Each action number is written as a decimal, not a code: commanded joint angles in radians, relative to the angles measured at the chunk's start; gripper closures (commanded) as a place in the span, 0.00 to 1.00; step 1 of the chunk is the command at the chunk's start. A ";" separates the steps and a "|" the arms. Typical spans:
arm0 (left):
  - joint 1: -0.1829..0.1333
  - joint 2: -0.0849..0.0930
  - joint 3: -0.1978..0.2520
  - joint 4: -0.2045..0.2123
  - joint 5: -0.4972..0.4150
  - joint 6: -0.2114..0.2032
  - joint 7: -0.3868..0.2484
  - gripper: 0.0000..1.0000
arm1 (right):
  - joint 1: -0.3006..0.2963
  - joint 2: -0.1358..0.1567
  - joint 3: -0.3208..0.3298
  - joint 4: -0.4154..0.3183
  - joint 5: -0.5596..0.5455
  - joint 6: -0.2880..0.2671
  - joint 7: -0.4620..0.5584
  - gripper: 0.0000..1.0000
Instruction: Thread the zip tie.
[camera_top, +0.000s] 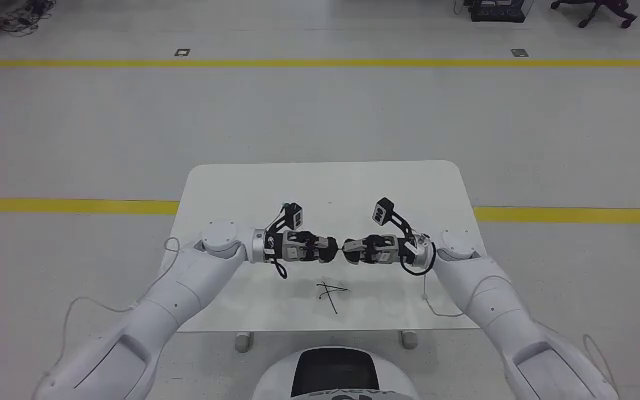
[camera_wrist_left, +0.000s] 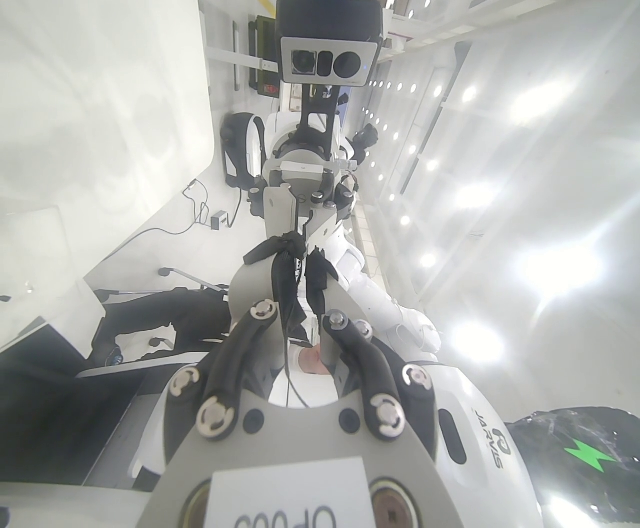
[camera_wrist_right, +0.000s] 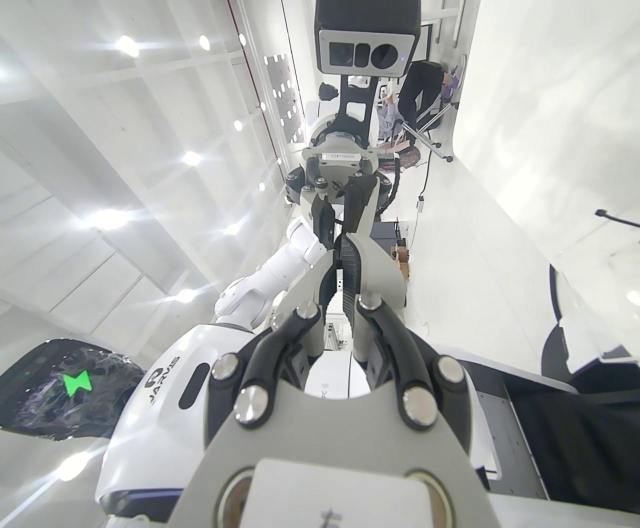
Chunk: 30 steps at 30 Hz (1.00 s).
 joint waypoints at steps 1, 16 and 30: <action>0.000 0.000 0.000 -0.001 0.002 0.000 0.000 0.91 | 0.000 0.000 0.000 0.000 0.001 0.000 -0.001 1.00; 0.002 -0.002 -0.002 -0.004 0.008 0.005 0.000 0.91 | 0.008 -0.006 -0.011 0.007 0.002 0.007 -0.007 1.00; 0.001 -0.006 0.001 0.000 0.012 0.010 -0.003 0.91 | 0.020 -0.012 -0.020 0.030 0.008 0.005 -0.007 1.00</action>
